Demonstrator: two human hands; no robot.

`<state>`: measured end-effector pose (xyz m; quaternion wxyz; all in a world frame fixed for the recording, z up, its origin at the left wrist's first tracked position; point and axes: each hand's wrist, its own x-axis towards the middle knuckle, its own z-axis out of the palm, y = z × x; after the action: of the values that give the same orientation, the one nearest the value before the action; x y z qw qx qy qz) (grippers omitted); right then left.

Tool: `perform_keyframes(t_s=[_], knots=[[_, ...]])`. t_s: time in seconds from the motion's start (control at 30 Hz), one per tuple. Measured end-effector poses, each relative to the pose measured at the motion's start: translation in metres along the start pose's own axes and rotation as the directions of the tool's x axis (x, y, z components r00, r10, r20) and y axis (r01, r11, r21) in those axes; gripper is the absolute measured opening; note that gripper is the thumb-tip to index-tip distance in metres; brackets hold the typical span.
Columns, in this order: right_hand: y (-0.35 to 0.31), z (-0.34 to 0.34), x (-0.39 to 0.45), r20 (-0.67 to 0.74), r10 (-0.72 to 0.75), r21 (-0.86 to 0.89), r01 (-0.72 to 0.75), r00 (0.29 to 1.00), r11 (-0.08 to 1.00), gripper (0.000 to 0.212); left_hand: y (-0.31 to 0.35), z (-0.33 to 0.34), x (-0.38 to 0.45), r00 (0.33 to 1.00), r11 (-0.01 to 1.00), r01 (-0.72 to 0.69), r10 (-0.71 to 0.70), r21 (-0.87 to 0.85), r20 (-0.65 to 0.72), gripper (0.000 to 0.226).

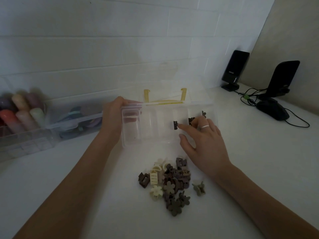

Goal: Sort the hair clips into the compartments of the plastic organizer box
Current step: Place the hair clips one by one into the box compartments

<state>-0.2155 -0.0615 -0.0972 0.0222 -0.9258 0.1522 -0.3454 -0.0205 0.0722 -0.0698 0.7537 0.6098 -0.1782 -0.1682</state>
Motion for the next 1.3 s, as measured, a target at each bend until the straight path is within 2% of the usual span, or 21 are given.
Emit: perform_keyframes(t_s=[0.13,0.23,0.43,0.67,0.93,1.03,1.1,1.2,1.3], knots=[[-0.001,-0.003,0.001,-0.082,-0.014,0.072,0.020,0.997,0.997,0.023,-0.002,-0.002,0.002,1.000,1.000,0.014,-0.014,0.000,0.005,0.041],[-0.001,-0.004,0.002,-0.108,-0.023,0.100,0.034,0.994,0.994,0.020,-0.003,-0.003,0.003,0.999,0.999,0.032,-0.032,0.002,0.009,0.040],[0.000,0.000,-0.001,0.038,-0.013,0.070,0.011,0.999,0.997,0.037,-0.001,-0.001,0.002,1.000,1.000,0.030,-0.030,-0.002,0.009,0.043],[-0.004,-0.002,0.000,0.067,0.013,0.035,-0.015,0.998,0.999,0.051,-0.001,-0.001,0.001,1.000,1.000,0.018,-0.018,-0.003,0.011,0.043],[-0.001,-0.001,-0.001,0.034,-0.019,0.102,0.015,0.999,0.995,0.022,-0.001,-0.001,0.003,1.000,0.999,0.029,-0.029,-0.019,0.010,0.041],[-0.002,-0.005,0.001,-0.037,-0.120,0.193,0.125,0.992,0.973,0.011,-0.002,-0.001,0.003,1.000,0.999,0.029,-0.029,-0.014,0.014,0.038],[-0.005,-0.012,0.000,-0.061,-0.225,0.308,0.233,0.972,0.922,0.012,-0.001,-0.001,0.003,1.000,0.999,0.027,-0.027,-0.018,0.009,0.040],[-0.007,-0.024,-0.003,0.042,-0.311,0.366,0.275,0.949,0.889,0.015,-0.002,-0.001,0.003,1.000,1.000,0.020,-0.020,-0.021,0.012,0.043],[-0.003,-0.031,-0.002,0.306,-0.294,0.277,0.211,0.906,0.937,0.028,-0.002,-0.002,0.003,1.000,1.000,0.020,-0.020,-0.011,0.023,0.042]])
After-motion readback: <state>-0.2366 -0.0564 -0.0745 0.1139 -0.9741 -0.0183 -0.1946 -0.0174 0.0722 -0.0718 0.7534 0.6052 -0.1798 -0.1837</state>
